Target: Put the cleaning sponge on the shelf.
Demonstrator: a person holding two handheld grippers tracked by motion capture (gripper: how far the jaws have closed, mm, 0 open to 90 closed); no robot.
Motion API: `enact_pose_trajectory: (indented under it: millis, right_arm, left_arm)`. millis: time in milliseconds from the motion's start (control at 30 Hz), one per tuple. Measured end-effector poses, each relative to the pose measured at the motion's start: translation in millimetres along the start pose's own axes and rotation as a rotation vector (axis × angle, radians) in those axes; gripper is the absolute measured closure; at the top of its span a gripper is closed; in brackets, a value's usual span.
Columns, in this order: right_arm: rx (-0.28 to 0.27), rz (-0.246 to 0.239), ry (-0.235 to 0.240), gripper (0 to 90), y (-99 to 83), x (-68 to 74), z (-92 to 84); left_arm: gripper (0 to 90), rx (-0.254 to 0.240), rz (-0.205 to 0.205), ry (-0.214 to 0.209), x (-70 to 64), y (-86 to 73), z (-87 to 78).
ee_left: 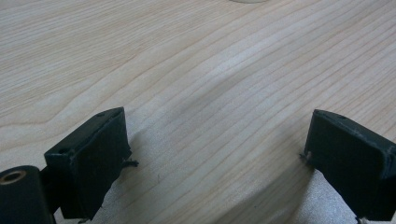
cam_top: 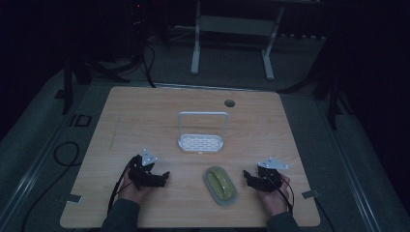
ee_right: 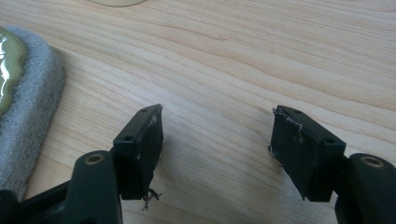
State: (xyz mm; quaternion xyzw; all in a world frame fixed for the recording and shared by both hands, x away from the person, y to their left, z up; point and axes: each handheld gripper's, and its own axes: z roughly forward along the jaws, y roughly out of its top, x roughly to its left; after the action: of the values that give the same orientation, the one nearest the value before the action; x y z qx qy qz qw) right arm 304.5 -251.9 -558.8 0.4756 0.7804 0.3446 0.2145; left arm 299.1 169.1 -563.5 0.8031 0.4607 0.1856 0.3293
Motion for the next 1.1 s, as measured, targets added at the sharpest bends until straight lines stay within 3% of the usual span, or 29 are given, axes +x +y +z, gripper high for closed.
enact_pose_trajectory:
  millis: [133,200,300,433,467,567,600,767,1100]
  right_arm:
    - [-0.002,-0.006,0.004,35.4,0.2,0.1,-0.1]
    - [-0.007,-0.019,0.004,43.7,1.8,1.5,-1.3]
    - [-0.025,-0.037,-0.005,47.4,3.6,4.0,-5.2]
    - [-0.066,-0.050,-0.001,58.4,10.4,10.1,-17.7]
    - [-0.093,-0.063,0.008,66.2,15.1,13.8,-25.4]
    - [-0.117,-0.084,0.017,71.9,20.5,18.8,-33.4]
    - [-0.138,-0.098,0.035,78.5,25.4,24.4,-41.2]
    - [-0.167,-0.145,0.066,89.8,38.6,39.4,-55.0]
    - [-0.173,-0.209,0.139,90.0,57.8,68.9,-59.5]
  left_arm:
    - [6.4,0.000,0.000,0.000,0.0,0.0,0.0]
    - [6.4,0.000,0.000,0.001,0.0,0.1,0.1]
    - [6.4,0.000,0.000,0.001,0.0,0.1,0.1]
    - [6.4,0.000,0.000,0.001,0.0,0.1,0.1]
    - [6.4,0.000,0.000,0.001,0.0,0.2,0.1]
    - [6.4,0.000,-0.001,0.001,-0.1,0.2,0.2]
    - [6.4,0.000,0.000,0.001,-0.1,0.2,0.2]
    - [6.4,0.000,0.000,0.001,-0.1,0.2,0.2]
    - [6.4,0.000,0.000,0.001,-0.1,0.1,0.2]
